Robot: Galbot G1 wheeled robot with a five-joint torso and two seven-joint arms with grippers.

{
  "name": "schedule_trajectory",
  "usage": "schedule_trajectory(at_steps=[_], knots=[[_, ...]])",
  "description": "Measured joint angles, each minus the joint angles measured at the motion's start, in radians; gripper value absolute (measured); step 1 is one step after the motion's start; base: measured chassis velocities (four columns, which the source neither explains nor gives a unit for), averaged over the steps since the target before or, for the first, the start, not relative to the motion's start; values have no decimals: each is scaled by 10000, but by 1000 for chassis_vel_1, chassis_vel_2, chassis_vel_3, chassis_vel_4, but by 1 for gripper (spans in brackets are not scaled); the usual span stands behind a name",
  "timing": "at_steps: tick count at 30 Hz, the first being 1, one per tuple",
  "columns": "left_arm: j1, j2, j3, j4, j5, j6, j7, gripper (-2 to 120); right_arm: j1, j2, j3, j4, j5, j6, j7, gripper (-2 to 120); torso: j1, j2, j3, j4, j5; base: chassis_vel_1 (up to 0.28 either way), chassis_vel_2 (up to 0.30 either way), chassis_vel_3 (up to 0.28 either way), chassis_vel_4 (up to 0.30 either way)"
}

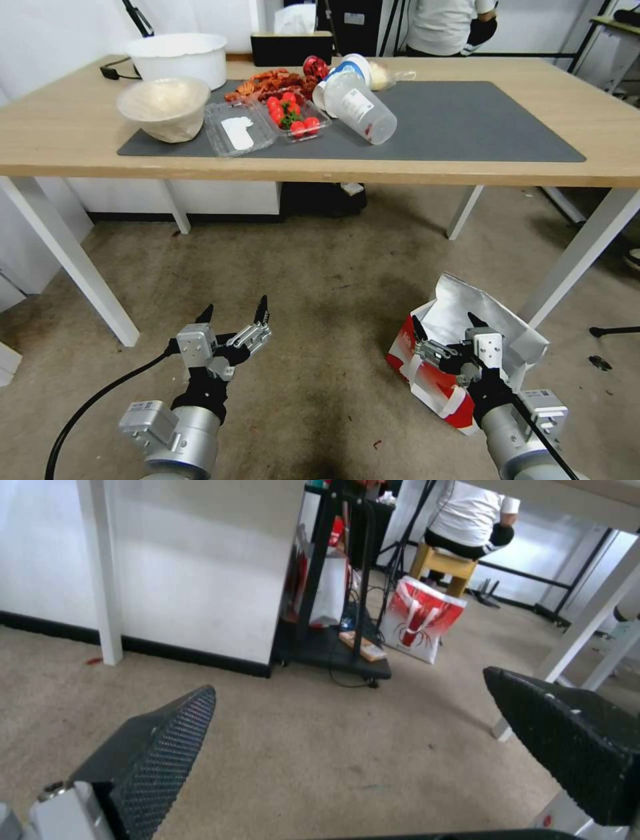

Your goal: Pick up the food delivery bag from the floor and place it on the table.

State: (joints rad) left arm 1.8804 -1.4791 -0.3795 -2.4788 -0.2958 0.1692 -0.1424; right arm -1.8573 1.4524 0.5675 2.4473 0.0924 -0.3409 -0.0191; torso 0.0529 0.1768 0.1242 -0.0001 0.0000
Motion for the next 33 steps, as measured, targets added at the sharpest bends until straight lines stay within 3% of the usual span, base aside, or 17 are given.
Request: schedule_trajectory(at_steps=[33], knots=[[-126,124,-166,116,-89,30,3,100,29,4,68,21,59,-21,-44,100,-162,-1243,-1085,0,0,0,0,0,0]])
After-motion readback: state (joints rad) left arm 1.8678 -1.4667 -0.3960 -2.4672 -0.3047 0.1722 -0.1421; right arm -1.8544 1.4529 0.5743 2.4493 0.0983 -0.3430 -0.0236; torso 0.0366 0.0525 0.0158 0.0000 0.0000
